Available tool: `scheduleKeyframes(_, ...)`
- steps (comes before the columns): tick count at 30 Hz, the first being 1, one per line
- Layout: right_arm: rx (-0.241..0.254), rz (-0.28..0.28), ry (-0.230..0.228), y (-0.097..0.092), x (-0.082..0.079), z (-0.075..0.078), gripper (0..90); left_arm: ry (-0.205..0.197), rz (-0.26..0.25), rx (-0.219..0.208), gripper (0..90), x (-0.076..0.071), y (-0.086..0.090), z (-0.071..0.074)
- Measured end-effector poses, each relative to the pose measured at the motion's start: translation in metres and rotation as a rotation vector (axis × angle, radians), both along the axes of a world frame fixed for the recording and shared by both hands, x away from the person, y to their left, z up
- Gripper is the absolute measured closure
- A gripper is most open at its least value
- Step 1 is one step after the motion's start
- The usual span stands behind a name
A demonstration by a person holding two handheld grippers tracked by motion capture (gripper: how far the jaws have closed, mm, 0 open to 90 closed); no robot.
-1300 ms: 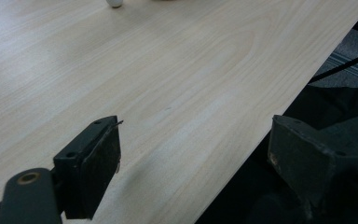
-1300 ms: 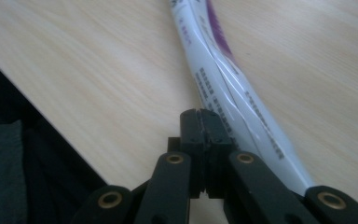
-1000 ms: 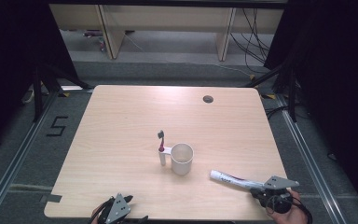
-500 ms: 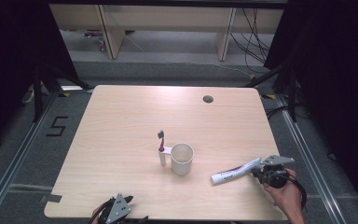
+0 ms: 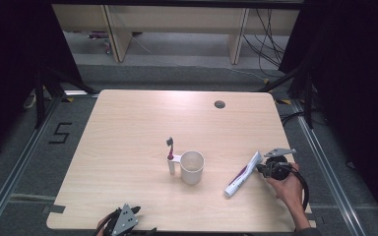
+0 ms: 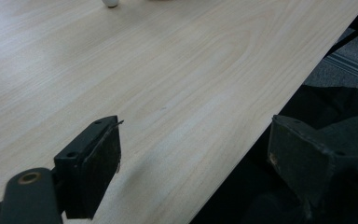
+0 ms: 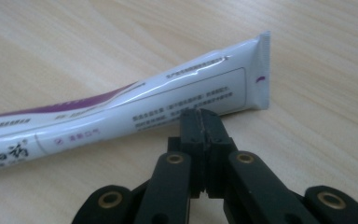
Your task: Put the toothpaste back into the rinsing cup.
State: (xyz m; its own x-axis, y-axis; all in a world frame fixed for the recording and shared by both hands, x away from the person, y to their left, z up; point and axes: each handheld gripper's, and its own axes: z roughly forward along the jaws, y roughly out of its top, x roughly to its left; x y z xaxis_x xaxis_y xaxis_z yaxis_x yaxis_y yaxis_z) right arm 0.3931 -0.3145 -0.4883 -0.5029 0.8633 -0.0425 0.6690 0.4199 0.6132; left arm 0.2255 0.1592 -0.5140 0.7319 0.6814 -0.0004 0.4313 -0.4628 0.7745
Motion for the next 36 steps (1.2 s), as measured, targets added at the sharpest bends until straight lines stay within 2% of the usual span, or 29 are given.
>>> scheduleKeyframes(1,0.014,-0.019,0.014,0.001,0.002,0.001,89.5,0.001,0.0,0.0,17.0,0.0,0.0,0.0)
scheduleKeyframes(6,0.028,-0.02,0.014,0.004,0.015,0.001,88.9,-0.004,0.0,0.001,17.0,0.0,0.0,0.0)
scheduleKeyframes(7,0.028,-0.031,0.032,0.005,0.016,0.0,88.8,0.001,-0.004,0.007,17.0,0.0,0.0,0.0)
scheduleKeyframes(8,0.021,-0.029,0.015,0.006,0.018,0.0,88.6,0.0,-0.004,0.008,17.0,0.001,0.0,0.0)
scheduleKeyframes(9,0.022,-0.038,0.03,0.007,0.018,0.0,88.2,0.0,-0.004,0.008,17.0,0.001,0.0,0.0)
scheduleKeyframes(10,0.017,-0.032,0.02,0.007,0.019,0.0,87.9,0.0,-0.003,0.008,17.1,0.0,0.0,0.0)
scheduleKeyframes(11,0.028,-0.014,0.039,0.006,0.021,0.0,87.3,-0.001,-0.003,0.006,17.1,0.0,0.0,0.0)
scheduleKeyframes(13,0.022,-0.01,0.014,0.007,0.019,0.001,85.8,-0.009,0.002,-0.006,17.0,0.0,0.0,-0.001)
scheduleKeyframes(14,0.041,-0.037,0.015,0.008,0.017,0.003,84.4,-0.01,0.0,-0.003,17.1,0.0,0.0,-0.001)
scheduleKeyframes(15,0.043,-0.039,0.009,0.008,0.016,0.004,83.4,-0.007,-0.001,0.001,17.1,0.0,0.0,0.0)
scheduleKeyframes(16,0.053,-0.076,0.024,0.01,0.013,0.006,81.9,-0.006,0.0,0.001,17.1,0.0,0.0,0.0)
scheduleKeyframes(17,0.051,-0.063,0.005,0.007,0.012,0.006,81.0,-0.004,0.002,-0.015,17.1,-0.001,0.0,-0.001)
scheduleKeyframes(18,0.075,-0.08,0.01,0.007,0.009,0.008,79.6,-0.009,-0.001,-0.007,17.1,0.0,0.0,-0.001)
scheduleKeyframes(19,0.082,-0.044,-0.008,0.003,0.01,0.008,77.5,-0.007,0.001,-0.002,17.1,0.0,0.001,0.0)
scheduleKeyframes(20,0.105,-0.072,0.012,0.003,0.006,0.011,75.1,-0.007,0.008,-0.016,17.1,0.0,0.0,-0.001)
scheduleKeyframes(21,0.12,-0.069,-0.002,0.002,0.005,0.01,71.8,-0.002,0.007,-0.011,17.1,-0.001,0.0,-0.001)
scheduleKeyframes(22,0.129,-0.11,0.002,0.003,0.001,0.012,68.6,-0.003,0.007,-0.011,17.1,0.0,0.0,-0.001)
scheduleKeyframes(23,0.127,-0.084,-0.023,0.0,0.0,0.012,65.2,-0.005,0.003,-0.002,17.1,0.0,0.0,-0.001)
scheduleKeyframes(24,0.159,-0.132,0.009,0.003,-0.003,0.014,61.1,-0.007,0.001,0.0,17.1,0.0,0.001,0.0)
scheduleKeyframes(25,0.155,-0.106,-0.016,0.001,-0.003,0.011,58.5,-0.007,0.002,0.0,17.1,0.0,0.001,0.0)
scheduleKeyframes(26,0.18,-0.123,0.004,0.003,-0.005,0.013,55.9,-0.006,0.003,0.007,17.1,0.0,0.001,0.0)
scheduleKeyframes(27,0.178,-0.127,-0.006,0.003,-0.005,0.013,53.0,0.001,0.001,0.007,17.1,0.0,0.001,0.0)
scheduleKeyframes(28,0.206,-0.155,0.019,0.007,-0.008,0.015,49.1,-0.001,0.009,-0.009,17.1,-0.001,0.0,-0.001)
scheduleKeyframes(29,0.22,-0.15,0.028,0.007,-0.009,0.015,47.3,-0.002,0.012,-0.013,17.1,-0.001,0.0,-0.001)
scheduleKeyframes(30,0.198,-0.137,0.0,0.007,-0.008,0.016,46.0,0.001,0.023,-0.041,17.1,-0.002,-0.002,-0.001)
scheduleKeyframes(31,0.227,-0.155,0.016,0.01,-0.01,0.017,44.0,-0.003,0.015,-0.029,17.1,-0.001,-0.001,-0.001)
scheduleKeyframes(34,0.228,-0.153,0.019,0.016,-0.012,0.018,39.6,-0.003,0.02,-0.036,17.1,-0.001,-0.001,-0.002)
scheduleKeyframes(35,0.232,-0.138,0.029,0.018,-0.012,0.018,38.5,-0.005,0.013,-0.011,17.1,-0.001,0.0,-0.001)
scheduleKeyframes(36,0.217,-0.147,0.021,0.019,-0.012,0.017,37.8,-0.007,0.006,0.001,17.1,0.0,0.001,0.0)
